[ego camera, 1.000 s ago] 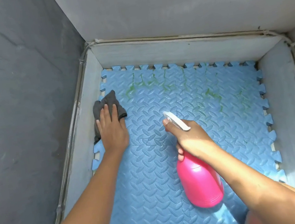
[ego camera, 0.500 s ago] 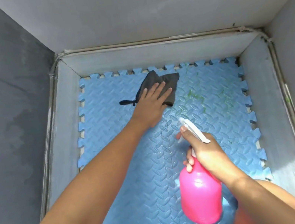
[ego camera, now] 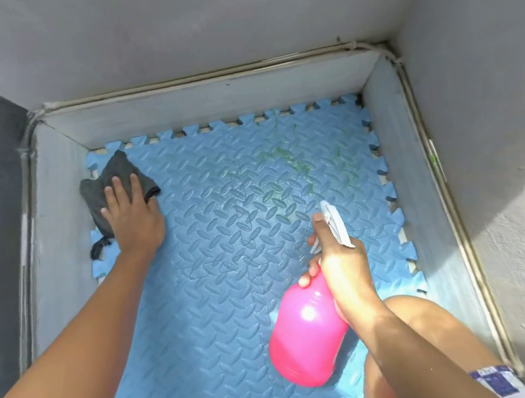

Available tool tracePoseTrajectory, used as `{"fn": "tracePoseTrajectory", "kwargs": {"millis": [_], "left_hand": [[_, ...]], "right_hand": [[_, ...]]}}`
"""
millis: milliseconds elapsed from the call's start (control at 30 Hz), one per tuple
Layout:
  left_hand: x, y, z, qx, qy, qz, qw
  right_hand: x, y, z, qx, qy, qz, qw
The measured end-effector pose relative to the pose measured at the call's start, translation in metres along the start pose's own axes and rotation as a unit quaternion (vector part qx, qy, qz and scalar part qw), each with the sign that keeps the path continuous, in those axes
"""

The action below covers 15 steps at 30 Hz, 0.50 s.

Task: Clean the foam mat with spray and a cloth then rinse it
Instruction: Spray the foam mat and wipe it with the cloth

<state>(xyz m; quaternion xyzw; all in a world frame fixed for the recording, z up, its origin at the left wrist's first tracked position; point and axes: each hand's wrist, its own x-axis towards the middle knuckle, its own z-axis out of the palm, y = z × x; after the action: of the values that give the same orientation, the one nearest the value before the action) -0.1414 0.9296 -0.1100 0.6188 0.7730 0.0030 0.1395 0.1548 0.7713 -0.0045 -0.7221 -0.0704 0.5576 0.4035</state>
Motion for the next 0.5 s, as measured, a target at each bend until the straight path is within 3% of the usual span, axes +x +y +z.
{"fn": "tracePoseTrajectory", "kwargs": {"millis": [167, 300, 367, 433, 500], "left_hand": [[-0.009, 0.052, 0.016, 0.016, -0.001, 0.055, 0.998], [-0.043, 0.135, 0.039, 0.038, -0.018, 0.231, 0.972], [-0.07, 0.176, 0.055, 0.039, -0.044, 0.365, 0.929], [-0.101, 0.205, 0.071, 0.064, -0.076, 0.512, 0.853], [-0.123, 0.217, 0.078, 0.098, -0.117, 0.605, 0.782]], "right_hand": [[-0.002, -0.007, -0.032, 0.014, 0.009, -0.019, 1.0], [-0.001, -0.018, -0.046, 0.071, 0.04, -0.034, 0.996], [0.0, -0.023, -0.053, 0.106, 0.055, -0.039, 0.992], [0.001, -0.027, -0.06, 0.131, 0.068, -0.044, 0.988], [0.002, -0.03, -0.063, 0.153, 0.069, -0.043, 0.985]]}}
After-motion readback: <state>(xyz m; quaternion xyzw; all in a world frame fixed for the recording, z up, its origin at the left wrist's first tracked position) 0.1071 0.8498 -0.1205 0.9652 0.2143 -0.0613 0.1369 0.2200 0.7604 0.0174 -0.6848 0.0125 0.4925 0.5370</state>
